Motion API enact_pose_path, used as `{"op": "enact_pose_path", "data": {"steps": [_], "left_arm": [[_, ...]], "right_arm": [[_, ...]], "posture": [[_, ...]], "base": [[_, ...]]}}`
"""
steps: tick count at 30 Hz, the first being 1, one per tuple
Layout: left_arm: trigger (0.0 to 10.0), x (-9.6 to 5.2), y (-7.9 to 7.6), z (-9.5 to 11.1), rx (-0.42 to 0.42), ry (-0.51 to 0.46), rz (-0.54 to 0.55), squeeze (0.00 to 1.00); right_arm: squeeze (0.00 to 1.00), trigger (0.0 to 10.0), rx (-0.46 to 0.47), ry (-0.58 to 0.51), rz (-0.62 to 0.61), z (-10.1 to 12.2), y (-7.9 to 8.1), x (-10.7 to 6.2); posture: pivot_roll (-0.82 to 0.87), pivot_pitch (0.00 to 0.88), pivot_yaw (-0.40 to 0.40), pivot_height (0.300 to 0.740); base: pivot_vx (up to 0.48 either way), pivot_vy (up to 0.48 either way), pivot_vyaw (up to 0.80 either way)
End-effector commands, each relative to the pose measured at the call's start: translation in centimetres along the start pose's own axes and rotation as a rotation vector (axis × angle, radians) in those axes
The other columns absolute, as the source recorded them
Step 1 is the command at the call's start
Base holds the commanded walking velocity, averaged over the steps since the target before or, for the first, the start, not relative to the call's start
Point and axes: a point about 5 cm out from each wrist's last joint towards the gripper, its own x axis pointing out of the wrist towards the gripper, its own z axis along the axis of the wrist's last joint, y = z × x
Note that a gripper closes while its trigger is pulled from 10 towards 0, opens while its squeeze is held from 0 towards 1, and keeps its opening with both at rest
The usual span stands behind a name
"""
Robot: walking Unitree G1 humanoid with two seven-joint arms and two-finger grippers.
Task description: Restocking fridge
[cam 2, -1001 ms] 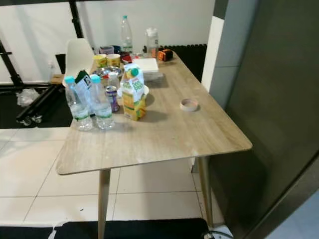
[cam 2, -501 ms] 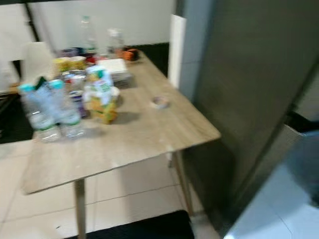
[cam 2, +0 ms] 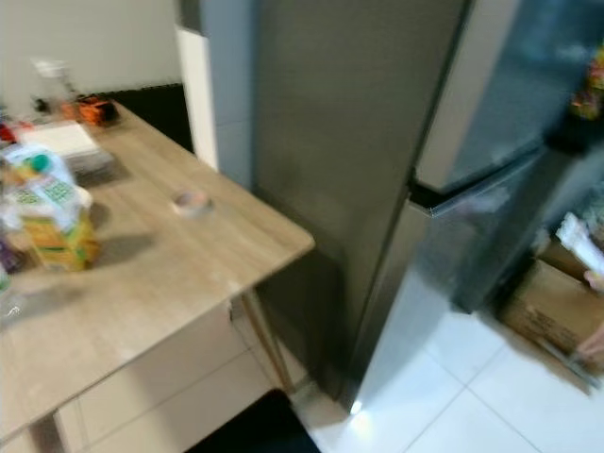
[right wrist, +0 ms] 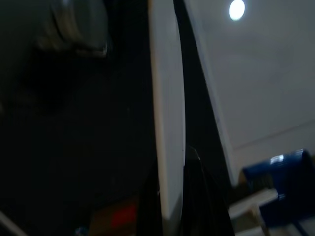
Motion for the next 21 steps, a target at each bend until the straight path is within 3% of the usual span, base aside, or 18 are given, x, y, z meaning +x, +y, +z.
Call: {"op": "enact_pose_path", "data": {"steps": [1, 16, 21], "left_arm": [[10.0, -0.42, 0.51, -0.94, 0.018, 0.036, 0.014, 0.0], [10.0, -0.32, 0.3, -0.73, 0.019, 0.027, -0.006, 0.0], [10.0, -0.3, 0.12, -0.84, 0.023, 0.038, -0.032, 0.0]], "right_arm": [[0.0, 10.0, -0.019, -0.023, -0.003, 0.75, 0.05, 0.0], [0.0, 10.0, -0.011, -0.022, 0.004, 0.4, 0.41, 0.07], [0.0, 10.0, 0.004, -0.042, -0.003, 0.69, 0.4, 0.06]], "posture": [[-0.07, 0.0, 0.01, 0.74], [-0.07, 0.0, 0.014, 0.74], [-0.07, 0.0, 0.017, 0.74]], "base": [[0.0, 0.0, -0.76], [0.0, 0.0, -0.76], [0.0, 0.0, 0.0]]}}
